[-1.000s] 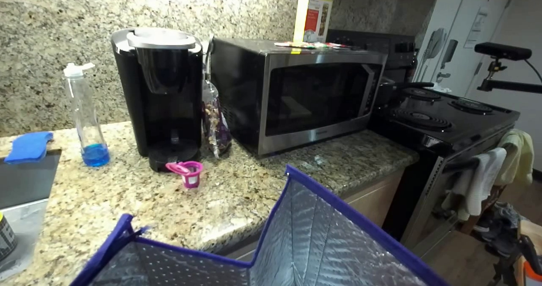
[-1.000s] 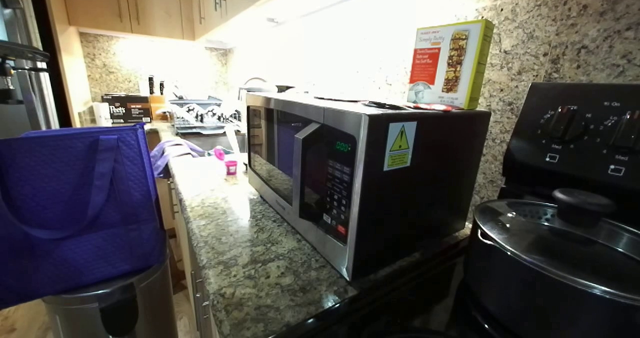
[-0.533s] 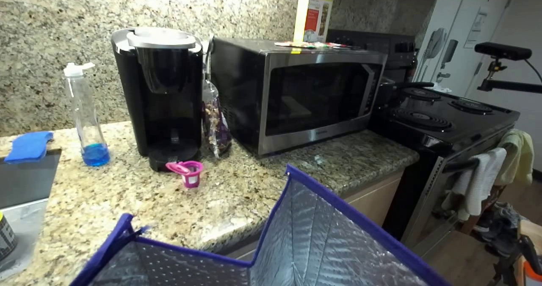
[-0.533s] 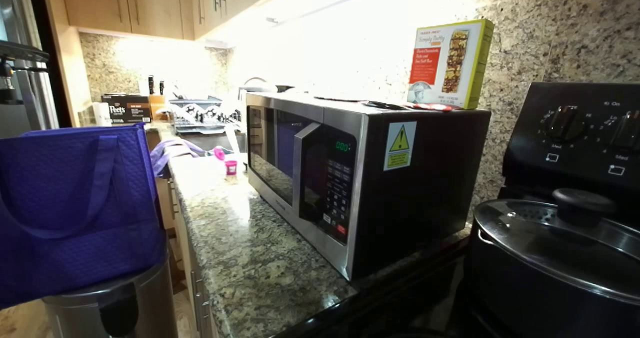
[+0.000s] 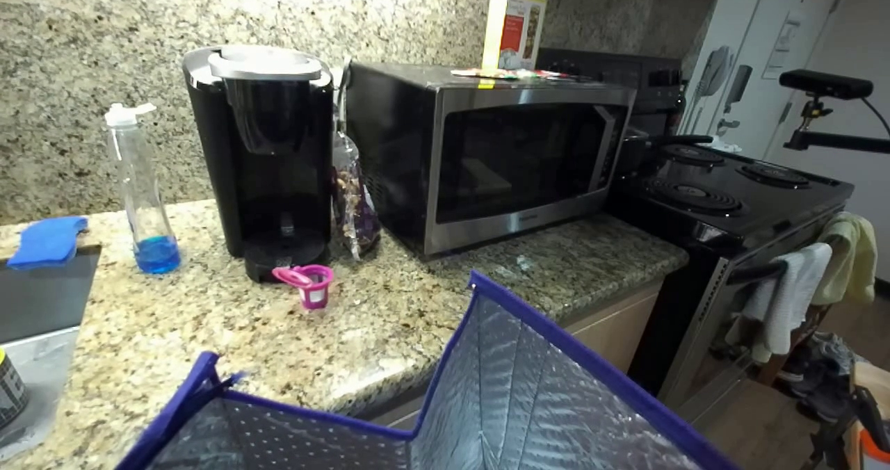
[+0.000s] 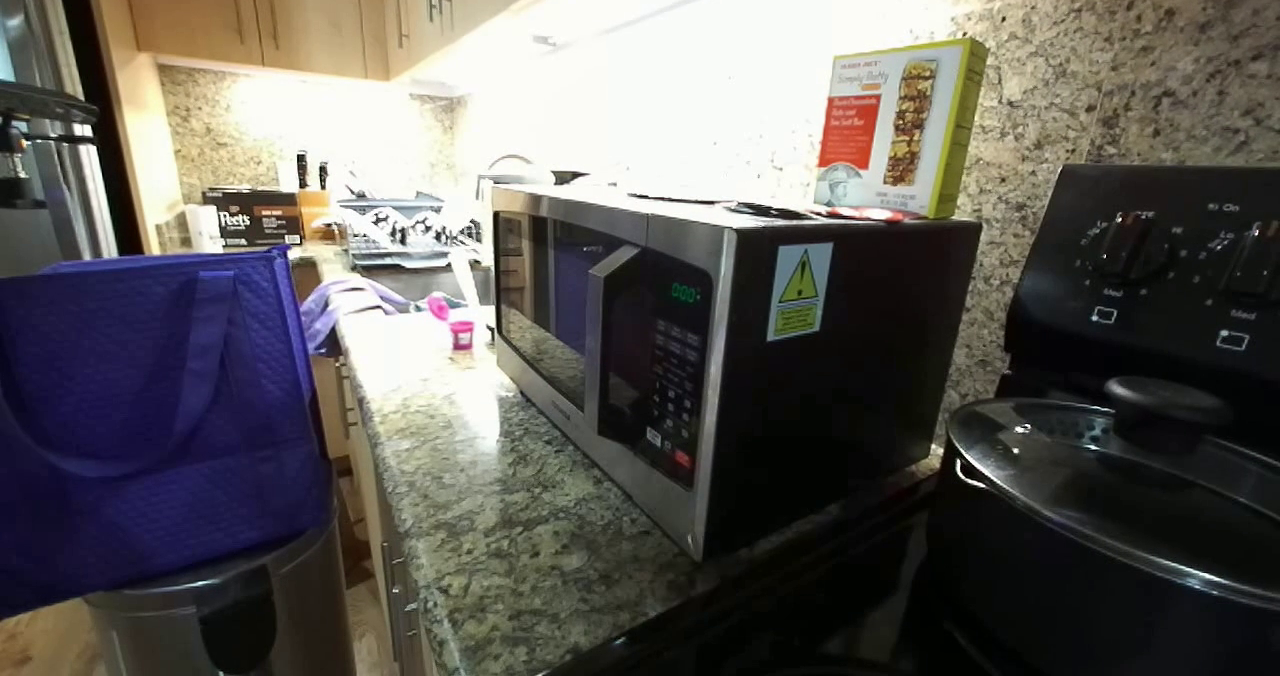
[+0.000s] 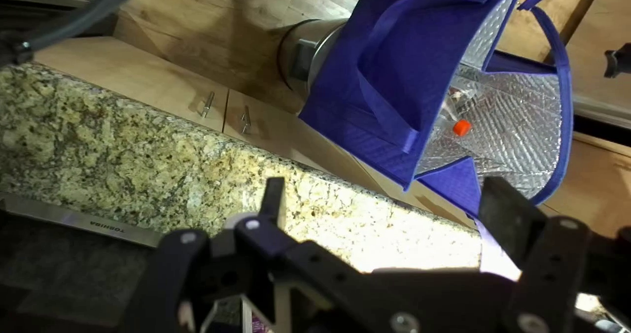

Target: Put the coca cola bottle in the blue bag

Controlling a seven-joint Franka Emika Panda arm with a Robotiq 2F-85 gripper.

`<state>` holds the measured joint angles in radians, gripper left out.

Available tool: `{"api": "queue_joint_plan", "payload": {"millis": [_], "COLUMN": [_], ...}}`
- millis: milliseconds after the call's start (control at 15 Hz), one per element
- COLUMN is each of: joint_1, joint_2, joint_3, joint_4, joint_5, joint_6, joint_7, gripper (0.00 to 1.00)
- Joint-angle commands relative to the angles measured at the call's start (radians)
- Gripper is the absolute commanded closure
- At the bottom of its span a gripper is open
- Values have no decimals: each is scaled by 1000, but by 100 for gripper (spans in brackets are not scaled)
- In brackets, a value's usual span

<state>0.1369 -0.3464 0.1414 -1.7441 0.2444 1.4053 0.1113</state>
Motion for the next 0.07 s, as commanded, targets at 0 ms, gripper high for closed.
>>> {"api": "queue_joint_plan", "payload": {"millis": [0], "joint_1": [-6], "joint_2": [5], "joint_3": [5], "joint_4": [7], "joint_5": [2], "joint_6": [-4], "joint_7": [-1], "gripper": [0]}}
